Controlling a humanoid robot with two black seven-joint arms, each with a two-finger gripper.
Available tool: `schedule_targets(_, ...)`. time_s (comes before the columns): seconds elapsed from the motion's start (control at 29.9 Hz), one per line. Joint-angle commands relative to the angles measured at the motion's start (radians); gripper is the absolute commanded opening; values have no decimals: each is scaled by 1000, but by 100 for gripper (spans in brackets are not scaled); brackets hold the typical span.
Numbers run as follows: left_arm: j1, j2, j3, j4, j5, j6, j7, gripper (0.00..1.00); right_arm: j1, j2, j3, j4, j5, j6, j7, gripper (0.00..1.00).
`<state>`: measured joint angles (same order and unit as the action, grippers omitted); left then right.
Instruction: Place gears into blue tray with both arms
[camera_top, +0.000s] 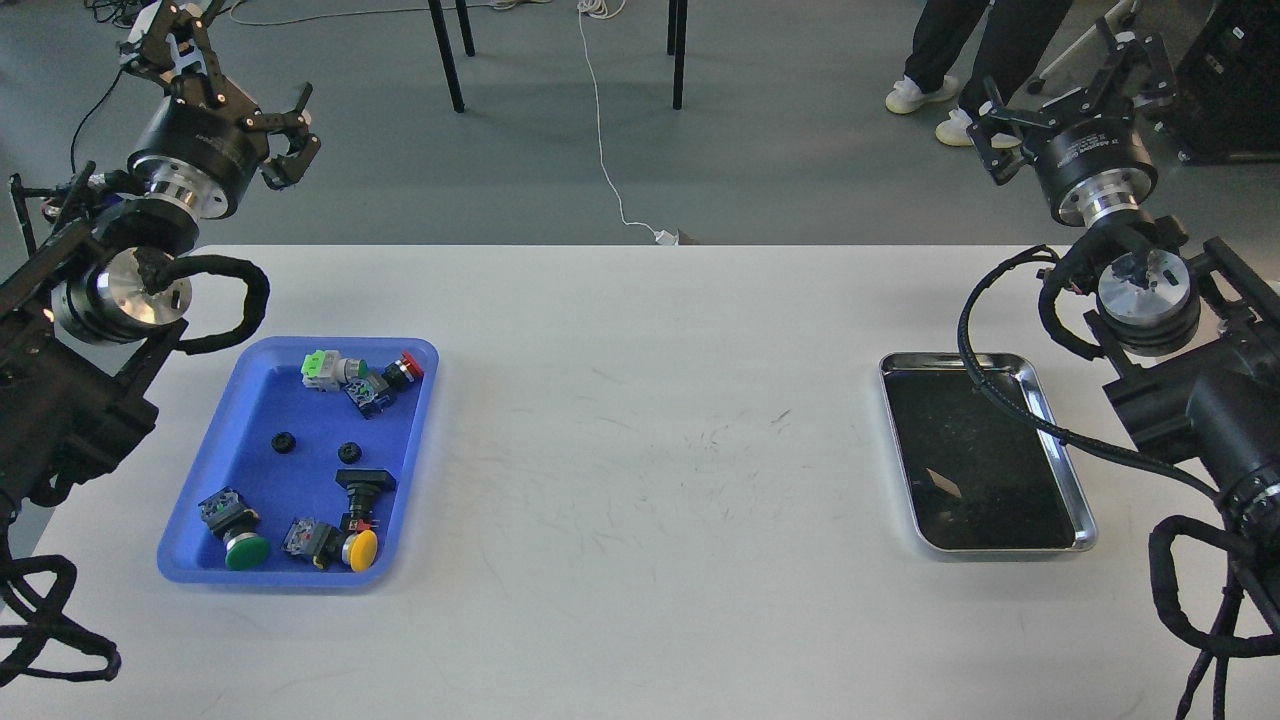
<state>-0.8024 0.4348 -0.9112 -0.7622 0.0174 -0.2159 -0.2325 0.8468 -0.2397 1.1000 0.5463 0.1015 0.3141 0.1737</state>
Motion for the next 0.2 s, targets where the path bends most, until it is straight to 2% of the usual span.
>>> schedule_targets(0.0,12,-39,-18,11,-80,-13,5,98,-3,16,-12,-29,6,20,6,99)
schedule_targets(0.17,43,-71,-5,9,-83,-13,-2,98,-2,17,-74,-49,6,25,-2,99)
